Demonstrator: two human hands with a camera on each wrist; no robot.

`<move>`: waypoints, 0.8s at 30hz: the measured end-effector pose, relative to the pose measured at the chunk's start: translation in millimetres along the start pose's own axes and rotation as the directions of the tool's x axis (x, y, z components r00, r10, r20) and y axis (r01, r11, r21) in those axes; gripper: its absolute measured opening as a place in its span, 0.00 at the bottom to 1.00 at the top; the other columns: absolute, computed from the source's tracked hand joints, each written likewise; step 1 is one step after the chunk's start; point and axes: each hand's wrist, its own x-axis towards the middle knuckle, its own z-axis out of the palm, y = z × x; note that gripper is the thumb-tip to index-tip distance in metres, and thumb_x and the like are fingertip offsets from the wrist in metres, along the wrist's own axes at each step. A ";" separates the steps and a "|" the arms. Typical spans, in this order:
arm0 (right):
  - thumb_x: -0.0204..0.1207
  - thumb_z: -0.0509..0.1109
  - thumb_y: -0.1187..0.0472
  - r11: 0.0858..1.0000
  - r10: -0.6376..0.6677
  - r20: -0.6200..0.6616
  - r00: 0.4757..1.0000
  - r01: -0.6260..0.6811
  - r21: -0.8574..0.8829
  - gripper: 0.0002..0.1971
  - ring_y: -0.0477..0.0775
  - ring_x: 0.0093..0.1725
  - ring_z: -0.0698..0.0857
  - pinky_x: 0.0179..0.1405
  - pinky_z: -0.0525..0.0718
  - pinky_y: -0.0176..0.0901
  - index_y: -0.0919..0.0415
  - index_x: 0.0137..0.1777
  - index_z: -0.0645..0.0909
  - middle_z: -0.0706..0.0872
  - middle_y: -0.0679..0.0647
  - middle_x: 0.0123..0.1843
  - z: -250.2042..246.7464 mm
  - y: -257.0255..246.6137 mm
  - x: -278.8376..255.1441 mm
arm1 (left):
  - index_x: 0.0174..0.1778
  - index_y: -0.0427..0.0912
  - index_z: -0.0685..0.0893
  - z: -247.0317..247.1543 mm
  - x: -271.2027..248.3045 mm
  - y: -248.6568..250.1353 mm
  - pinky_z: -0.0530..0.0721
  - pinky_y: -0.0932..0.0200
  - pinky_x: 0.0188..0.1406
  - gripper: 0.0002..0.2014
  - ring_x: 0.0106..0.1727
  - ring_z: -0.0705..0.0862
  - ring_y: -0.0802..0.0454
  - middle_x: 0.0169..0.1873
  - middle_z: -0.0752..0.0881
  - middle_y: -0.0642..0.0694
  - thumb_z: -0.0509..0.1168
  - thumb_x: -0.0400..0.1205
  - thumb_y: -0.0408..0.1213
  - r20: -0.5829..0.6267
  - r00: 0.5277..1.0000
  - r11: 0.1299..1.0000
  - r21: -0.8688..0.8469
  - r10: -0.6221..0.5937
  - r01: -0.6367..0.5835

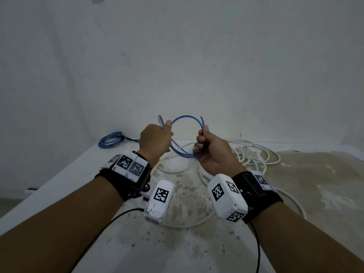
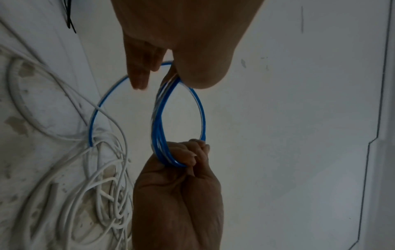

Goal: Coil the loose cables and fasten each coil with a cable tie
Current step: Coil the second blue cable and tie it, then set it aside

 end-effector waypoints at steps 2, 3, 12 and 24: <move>0.87 0.63 0.53 0.999 0.027 0.019 0.999 -0.026 -0.043 0.14 0.46 0.22 0.71 0.25 0.75 0.36 0.60 0.41 0.78 0.75 0.48 0.26 -0.3 1.7 -2.6 | 0.53 0.32 0.83 2.9 -4.9 1.3 0.92 0.50 0.37 0.18 0.35 0.91 0.44 0.44 0.89 0.39 0.58 0.89 0.46 0.055 0.998 0.992 -0.125 0.005 0.002; 0.87 0.63 0.54 0.997 0.041 0.031 0.999 -0.038 -0.072 0.14 0.46 0.23 0.71 0.24 0.75 0.35 0.60 0.41 0.77 0.74 0.48 0.26 -0.5 2.3 -4.0 | 0.57 0.32 0.80 3.7 -7.9 1.3 0.92 0.51 0.37 0.16 0.34 0.91 0.44 0.45 0.89 0.37 0.57 0.90 0.43 0.086 0.996 0.986 -0.166 0.016 -0.002; 0.87 0.62 0.53 0.976 0.084 0.123 0.989 -0.057 -0.208 0.13 0.46 0.25 0.68 0.25 0.74 0.36 0.59 0.42 0.77 0.69 0.47 0.27 -11.9 -7.2 -7.4 | 0.72 0.29 0.73 -8.8 -0.6 3.8 0.91 0.59 0.39 0.15 0.40 0.89 0.47 0.52 0.84 0.35 0.53 0.89 0.25 0.245 0.967 0.981 -0.193 0.067 -0.019; 0.87 0.62 0.53 0.969 0.148 0.170 0.974 -0.109 -0.222 0.16 0.45 0.22 0.62 0.22 0.66 0.36 0.58 0.38 0.76 0.63 0.46 0.24 -10.5 -15.7 -2.0 | 0.58 0.38 0.85 -18.3 2.3 21.2 0.75 0.62 0.26 0.13 0.29 0.77 0.56 0.50 0.89 0.45 0.55 0.90 0.33 0.309 0.941 0.989 -0.086 0.139 -0.118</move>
